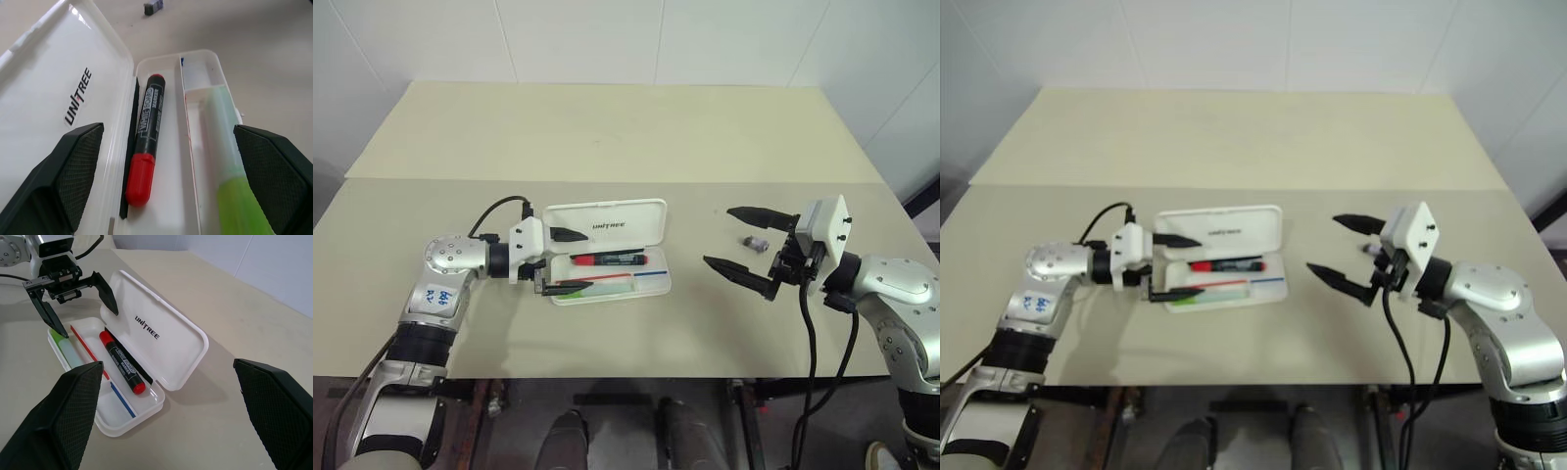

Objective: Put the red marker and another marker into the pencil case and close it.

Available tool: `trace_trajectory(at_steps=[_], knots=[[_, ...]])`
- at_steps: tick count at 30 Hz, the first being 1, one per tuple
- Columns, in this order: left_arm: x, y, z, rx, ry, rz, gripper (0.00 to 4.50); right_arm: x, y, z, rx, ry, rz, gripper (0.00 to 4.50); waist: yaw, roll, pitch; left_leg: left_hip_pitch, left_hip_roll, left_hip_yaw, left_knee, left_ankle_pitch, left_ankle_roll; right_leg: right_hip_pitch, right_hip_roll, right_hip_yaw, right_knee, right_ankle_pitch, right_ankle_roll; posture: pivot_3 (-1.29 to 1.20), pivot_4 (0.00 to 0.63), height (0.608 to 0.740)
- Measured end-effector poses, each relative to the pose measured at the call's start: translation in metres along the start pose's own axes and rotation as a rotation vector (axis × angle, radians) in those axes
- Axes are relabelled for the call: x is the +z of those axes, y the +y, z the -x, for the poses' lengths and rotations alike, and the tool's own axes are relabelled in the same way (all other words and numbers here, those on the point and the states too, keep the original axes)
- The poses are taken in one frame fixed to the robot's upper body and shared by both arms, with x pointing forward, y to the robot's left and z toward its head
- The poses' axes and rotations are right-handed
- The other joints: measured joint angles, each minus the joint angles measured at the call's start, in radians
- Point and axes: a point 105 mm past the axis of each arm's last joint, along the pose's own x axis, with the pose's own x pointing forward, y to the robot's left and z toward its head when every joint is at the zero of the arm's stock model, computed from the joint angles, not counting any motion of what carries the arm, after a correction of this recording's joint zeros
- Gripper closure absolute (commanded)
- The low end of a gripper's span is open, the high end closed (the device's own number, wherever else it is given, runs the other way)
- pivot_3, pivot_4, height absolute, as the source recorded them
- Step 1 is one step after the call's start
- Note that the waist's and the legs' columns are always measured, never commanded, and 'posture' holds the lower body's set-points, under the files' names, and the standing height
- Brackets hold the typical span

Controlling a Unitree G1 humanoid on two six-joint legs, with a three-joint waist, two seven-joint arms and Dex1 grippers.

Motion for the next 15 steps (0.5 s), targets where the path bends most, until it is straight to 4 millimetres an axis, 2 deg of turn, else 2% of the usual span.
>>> trace_trajectory(at_steps=[15], knots=[[-0.013,-0.006,-0.008,-0.033,0.092,-0.056,0.03,0.000,0.000,0.000,-0.002,0.000,-0.001,0.00,0.000,0.000,0.000,0.000,0.000,0.000,0.000,0.000,0.000,0.000,0.000,0.000,0.000,0.000,0.000,0.00,0.150,0.740]])
